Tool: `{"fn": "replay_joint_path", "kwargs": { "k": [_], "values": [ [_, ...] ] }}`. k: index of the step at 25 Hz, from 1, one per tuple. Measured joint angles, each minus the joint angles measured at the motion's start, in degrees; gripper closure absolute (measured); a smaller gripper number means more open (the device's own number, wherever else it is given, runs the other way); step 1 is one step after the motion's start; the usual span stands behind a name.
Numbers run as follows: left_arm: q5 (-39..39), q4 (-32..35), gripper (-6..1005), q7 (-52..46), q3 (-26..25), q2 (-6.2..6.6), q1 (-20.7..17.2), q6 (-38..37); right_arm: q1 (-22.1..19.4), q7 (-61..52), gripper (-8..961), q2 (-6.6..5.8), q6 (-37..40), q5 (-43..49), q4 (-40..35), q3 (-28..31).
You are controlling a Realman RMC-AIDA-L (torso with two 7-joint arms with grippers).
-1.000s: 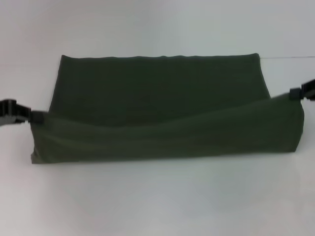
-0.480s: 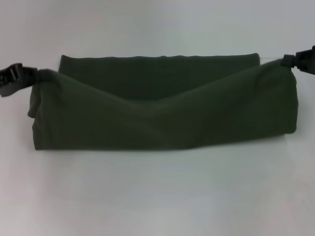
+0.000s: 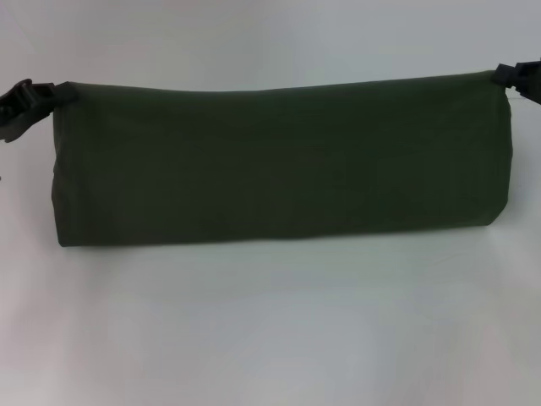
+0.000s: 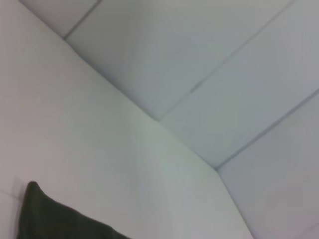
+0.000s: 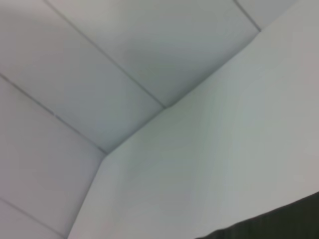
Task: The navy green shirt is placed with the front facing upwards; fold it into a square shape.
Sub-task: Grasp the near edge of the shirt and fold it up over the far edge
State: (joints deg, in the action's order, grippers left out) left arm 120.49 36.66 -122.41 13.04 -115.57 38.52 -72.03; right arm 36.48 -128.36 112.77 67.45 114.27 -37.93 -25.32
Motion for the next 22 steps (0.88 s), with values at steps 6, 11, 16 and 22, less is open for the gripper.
{"fn": "replay_joint_path", "kwargs": {
  "k": [6, 11, 16, 22],
  "values": [
    [-4.3, -3.1, 937, 6.1, 0.1, -2.42, 1.5, 7.1, 0.3, 6.3, 917, 2.16, -5.5, -5.7, 2.8, -0.3],
    [-10.0, -3.5, 936, 11.9, 0.1, -5.13, 2.1, 12.8, 0.0, 11.9, 916, 4.65, -9.6, -10.6, 3.0, -0.1],
    [-15.5, -6.1, 935, 18.5, 0.1, -6.70, 3.1, 17.1, 0.1, 17.6, 916, 6.02, -12.7, -14.4, 5.2, -0.2],
    [-23.7, -12.2, 934, 30.0, 0.0, -7.23, 5.1, 22.1, 0.6, 26.3, 915, 6.64, -16.7, -20.2, 9.5, -0.4]
  ]
}}
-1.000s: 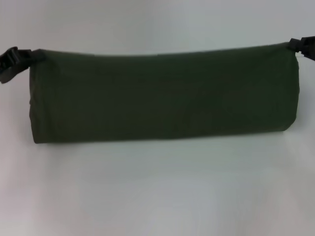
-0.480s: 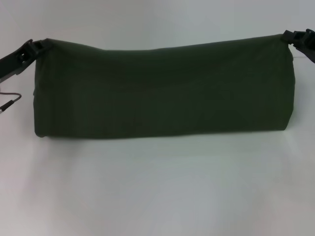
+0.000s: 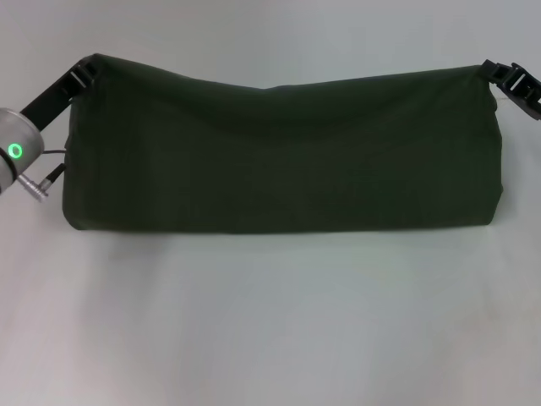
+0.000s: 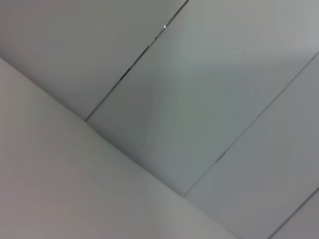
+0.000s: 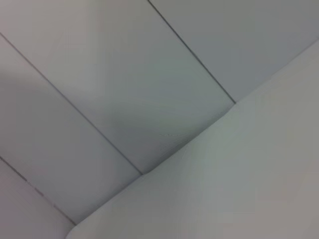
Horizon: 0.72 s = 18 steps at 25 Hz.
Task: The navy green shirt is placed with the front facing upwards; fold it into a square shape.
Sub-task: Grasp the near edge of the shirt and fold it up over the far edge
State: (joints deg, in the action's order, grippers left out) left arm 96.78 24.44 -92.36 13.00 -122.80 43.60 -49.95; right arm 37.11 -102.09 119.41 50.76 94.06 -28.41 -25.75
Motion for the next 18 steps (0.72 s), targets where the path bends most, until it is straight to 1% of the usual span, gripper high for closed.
{"fn": "replay_joint_path", "kwargs": {
  "k": [3, 4, 5, 10, 18],
  "values": [
    [-5.2, -1.7, 933, 6.2, -0.2, -0.87, 0.6, 2.0, 0.3, 3.5, 915, 0.05, -1.5, -3.0, 1.7, -0.1],
    [-8.7, -3.1, 933, 10.1, -0.3, -1.11, 0.9, 2.6, 0.5, 4.9, 915, 0.05, -2.0, -4.1, 2.2, -0.1],
    [-8.7, -3.1, 933, 10.1, -0.3, -1.11, 0.9, 2.6, 0.6, 6.1, 915, 0.06, -2.4, -5.1, 2.6, -0.1],
    [-17.1, -6.8, 932, 20.7, -0.4, -1.11, 2.0, 3.4, 1.3, 11.8, 914, 0.24, -4.3, -9.9, 4.6, -0.1],
    [-25.5, -11.8, 931, 34.1, -0.5, -1.22, 3.7, 3.5, 3.5, 19.8, 913, 0.29, -6.3, -14.9, 8.2, 0.0]
  ]
}}
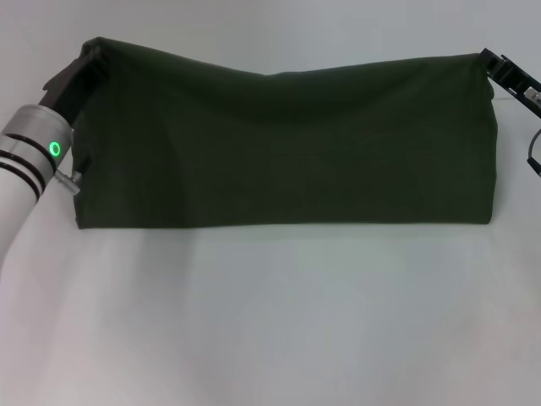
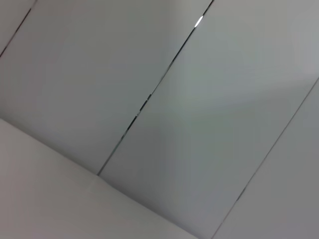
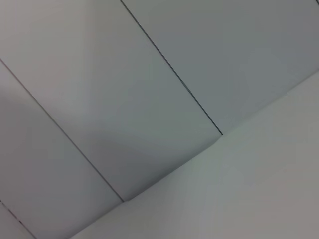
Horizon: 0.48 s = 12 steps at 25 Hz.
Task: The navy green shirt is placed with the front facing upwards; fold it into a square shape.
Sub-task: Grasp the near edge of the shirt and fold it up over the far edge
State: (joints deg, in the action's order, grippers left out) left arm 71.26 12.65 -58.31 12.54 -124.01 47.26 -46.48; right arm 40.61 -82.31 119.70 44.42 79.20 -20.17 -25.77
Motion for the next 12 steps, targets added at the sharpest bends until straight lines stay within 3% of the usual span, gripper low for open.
{"fn": "replay_joint_path", "kwargs": {
  "k": [12],
  "values": [
    [-6.7, -2.7, 928, 8.3, -0.1, -0.32, 1.3, -0.1, 1.4, 3.5, 912, 0.36, -2.3, -3.4, 1.2, 0.1]
  ]
}}
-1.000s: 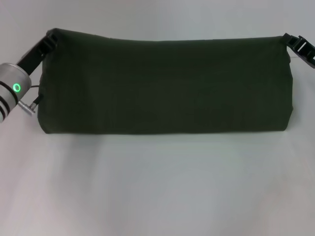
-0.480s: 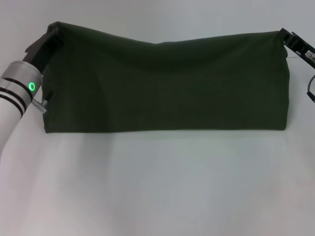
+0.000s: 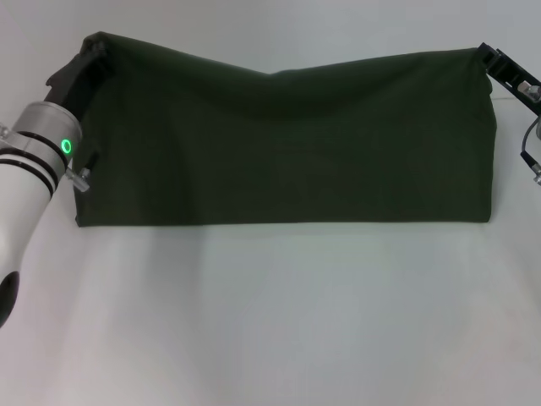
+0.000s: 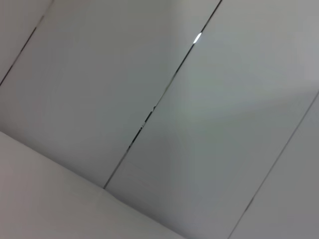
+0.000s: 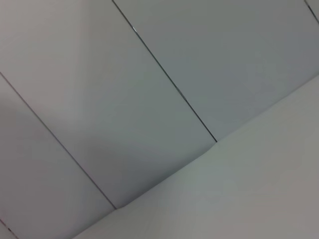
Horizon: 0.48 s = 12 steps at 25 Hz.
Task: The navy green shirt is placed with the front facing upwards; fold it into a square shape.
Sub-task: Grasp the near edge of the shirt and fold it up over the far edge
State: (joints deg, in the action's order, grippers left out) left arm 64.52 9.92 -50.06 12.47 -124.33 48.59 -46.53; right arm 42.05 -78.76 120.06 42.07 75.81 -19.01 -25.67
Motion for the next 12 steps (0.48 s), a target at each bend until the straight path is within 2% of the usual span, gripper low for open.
{"fn": "replay_joint_path", "kwargs": {
  "k": [12],
  "values": [
    [-2.8, -1.1, 926, 2.6, -0.3, -0.10, 0.2, -0.6, 0.1, 0.6, 909, -0.07, -0.9, -2.5, 1.3, 0.3]
  ]
}}
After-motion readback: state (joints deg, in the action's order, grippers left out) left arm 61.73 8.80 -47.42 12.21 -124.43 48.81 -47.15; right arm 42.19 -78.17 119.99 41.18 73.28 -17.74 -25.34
